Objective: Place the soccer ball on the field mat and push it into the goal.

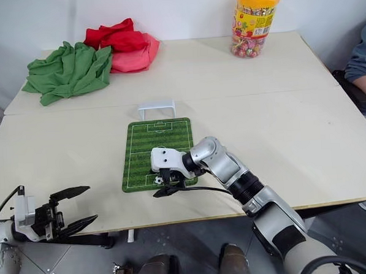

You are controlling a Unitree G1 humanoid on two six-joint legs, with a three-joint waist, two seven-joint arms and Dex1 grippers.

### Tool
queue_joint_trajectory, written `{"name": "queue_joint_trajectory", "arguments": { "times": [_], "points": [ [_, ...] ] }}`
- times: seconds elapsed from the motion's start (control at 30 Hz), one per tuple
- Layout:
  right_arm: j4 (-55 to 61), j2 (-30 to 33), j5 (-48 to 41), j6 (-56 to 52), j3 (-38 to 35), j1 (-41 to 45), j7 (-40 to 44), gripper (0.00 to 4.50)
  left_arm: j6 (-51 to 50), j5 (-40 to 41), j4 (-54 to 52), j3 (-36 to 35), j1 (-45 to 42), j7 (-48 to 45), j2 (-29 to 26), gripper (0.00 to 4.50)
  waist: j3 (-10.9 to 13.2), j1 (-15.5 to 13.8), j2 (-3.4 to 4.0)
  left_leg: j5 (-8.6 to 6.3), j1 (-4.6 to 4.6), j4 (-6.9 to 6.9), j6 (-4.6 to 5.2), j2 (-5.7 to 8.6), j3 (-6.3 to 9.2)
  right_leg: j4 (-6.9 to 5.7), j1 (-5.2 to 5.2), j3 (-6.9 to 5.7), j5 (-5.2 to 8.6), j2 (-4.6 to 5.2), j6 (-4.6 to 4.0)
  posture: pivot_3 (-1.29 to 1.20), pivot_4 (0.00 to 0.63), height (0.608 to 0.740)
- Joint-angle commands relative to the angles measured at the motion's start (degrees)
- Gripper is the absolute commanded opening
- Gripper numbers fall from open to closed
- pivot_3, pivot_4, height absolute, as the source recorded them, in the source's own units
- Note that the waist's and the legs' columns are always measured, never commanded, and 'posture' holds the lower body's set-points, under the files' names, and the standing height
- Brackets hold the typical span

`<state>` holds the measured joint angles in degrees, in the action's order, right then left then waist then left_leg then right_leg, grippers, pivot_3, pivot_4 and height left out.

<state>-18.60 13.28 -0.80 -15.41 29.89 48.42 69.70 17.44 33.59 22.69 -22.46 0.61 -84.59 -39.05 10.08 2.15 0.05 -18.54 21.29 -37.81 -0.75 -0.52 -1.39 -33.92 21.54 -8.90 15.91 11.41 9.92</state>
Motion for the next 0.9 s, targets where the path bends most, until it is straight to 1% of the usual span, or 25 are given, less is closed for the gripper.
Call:
{"name": "queue_joint_trajectory", "arguments": {
  "times": [0.03, 0.1, 0.13, 0.17, 0.2, 0.27, 0.37, 0.4, 0.47, 0.5, 0.53, 0.67, 0.9],
  "points": [
    [6.8, 1.0, -3.3, -1.5, -3.8, 2.2, 1.6, 3.82, 0.0, 0.8, -1.1, -0.8, -0.6, 0.2, 0.0, 4.50, 0.0, 0.0, 0.00, 0.00, 0.00, 0.00, -0.01, -0.02, -0.01, 0.00, 0.01, 0.00, 0.00, -0.02, -0.01, 0.00, 0.150, 0.740],
    [9.3, 1.2, -4.9, -3.1, -5.6, 2.5, 1.4, 3.82, 0.0, 0.8, -0.8, -0.8, -0.9, 0.1, 0.0, 4.50, 0.0, 0.0, 0.00, -0.01, 0.00, 0.00, -0.02, -0.06, -0.02, 0.01, 0.01, 0.00, -0.01, -0.05, -0.02, 0.00, 0.150, 0.740],
    [11.8, 1.4, -7.5, -6.7, -7.4, 2.4, 1.5, 3.82, 0.0, 0.7, -0.5, -0.8, -1.2, 0.0, 0.0, 4.50, 0.0, 0.0, 0.00, -0.02, 0.00, 0.00, -0.03, -0.07, -0.03, 0.01, 0.01, 0.00, -0.01, -0.06, -0.02, 0.00, 0.150, 0.740],
    [14.7, 2.1, -9.7, -7.9, -8.8, 1.7, 2.3, 3.46, -0.1, 0.7, -0.3, -0.8, -1.4, -0.1, -0.1, 4.50, 0.0, -0.1, 0.00, -0.03, -0.01, 0.00, -0.05, -0.09, -0.03, 0.01, 0.01, -0.01, -0.01, -0.08, -0.02, 0.00, 0.150, 0.740],
    [16.7, 2.6, -11.2, -8.7, -9.7, 1.3, 2.9, 3.24, -0.1, 0.7, 0.0, -0.7, -1.7, -0.2, -0.1, 4.50, 0.0, -0.2, 0.00, -0.04, -0.01, 0.00, -0.06, -0.13, -0.03, 0.01, 0.01, -0.01, -0.01, -0.11, -0.03, 0.00, 0.150, 0.740],
    [21.4, 4.4, -12.5, -10.3, -9.9, -1.0, 3.0, 2.58, -0.5, 0.9, 0.1, -0.6, -2.2, -0.9, -0.2, 4.50, 0.0, -0.3, -0.01, -0.06, -0.01, 0.00, -0.09, -0.15, -0.03, 0.02, 0.03, -0.02, -0.01, -0.14, -0.03, 0.00, 0.150, 0.740],
    [27.3, 7.7, -12.2, -13.7, -8.7, -5.8, 1.1, 1.58, -1.2, 1.5, 0.5, -0.4, -3.2, -2.5, -0.4, 4.50, 0.0, -0.6, -0.05, -0.12, -0.02, -0.01, -0.08, -0.17, -0.05, 0.02, 0.02, -0.06, -0.01, -0.15, -0.03, 0.00, 0.150, 0.740],
    [28.7, 8.9, -11.9, -13.8, -7.9, -7.5, 1.2, 1.17, -1.3, 1.5, 0.7, -0.4, -3.4, -2.9, -0.4, 4.50, 0.0, -0.6, -0.05, -0.14, -0.01, -0.03, -0.06, -0.17, -0.08, 0.03, 0.02, -0.05, -0.01, -0.15, -0.03, 0.00, 0.150, 0.740],
    [30.4, 10.7, -11.3, -13.6, -6.2, -10.0, 1.5, 0.51, -2.0, 1.8, 0.7, -0.2, -3.6, -3.8, -0.5, 4.50, 0.0, -0.5, -0.05, -0.19, 0.00, -0.10, -0.02, -0.17, -0.14, 0.05, 0.02, -0.04, -0.02, -0.15, -0.04, 0.00, 0.150, 0.740],
    [30.6, 11.1, -11.1, -13.4, -5.6, -10.9, 1.3, 0.12, -2.2, 1.7, 0.8, 0.0, -3.6, -4.2, -0.7, 4.50, 0.0, -0.5, -0.05, -0.20, 0.00, -0.13, -0.01, -0.17, -0.16, 0.04, 0.02, -0.02, -0.01, -0.15, -0.05, 0.00, 0.150, 0.740],
    [30.7, 11.3, -11.0, -13.2, -5.2, -11.3, 1.1, 0.03, -2.3, 1.6, 0.8, 0.1, -3.6, -4.5, -0.8, 4.50, 0.0, -0.4, -0.05, -0.21, -0.01, -0.14, 0.00, -0.17, -0.18, 0.04, 0.02, -0.01, -0.02, -0.14, -0.06, 0.00, 0.150, 0.740],
    [26.1, 9.8, -9.3, -10.2, -2.4, -12.2, 0.5, 0.03, -2.0, 1.9, 0.8, -0.3, -3.8, -4.4, -0.5, 4.50, 0.0, -0.1, -0.05, -0.24, -0.10, -0.15, -0.05, -0.28, -0.29, 0.02, 0.04, 0.00, -0.03, -0.19, -0.15, 0.00, 0.150, 0.740],
    [13.1, 5.0, -6.2, -2.6, 0.5, -8.5, 1.2, 0.03, -2.1, 2.7, -1.3, -0.4, -2.1, -4.2, -0.2, 4.50, 0.0, -0.2, -0.05, -0.27, -0.10, -0.17, -0.03, -0.29, -0.33, 0.04, 0.05, 0.00, -0.03, -0.19, -0.18, 0.00, 0.150, 0.740]
  ]
}}
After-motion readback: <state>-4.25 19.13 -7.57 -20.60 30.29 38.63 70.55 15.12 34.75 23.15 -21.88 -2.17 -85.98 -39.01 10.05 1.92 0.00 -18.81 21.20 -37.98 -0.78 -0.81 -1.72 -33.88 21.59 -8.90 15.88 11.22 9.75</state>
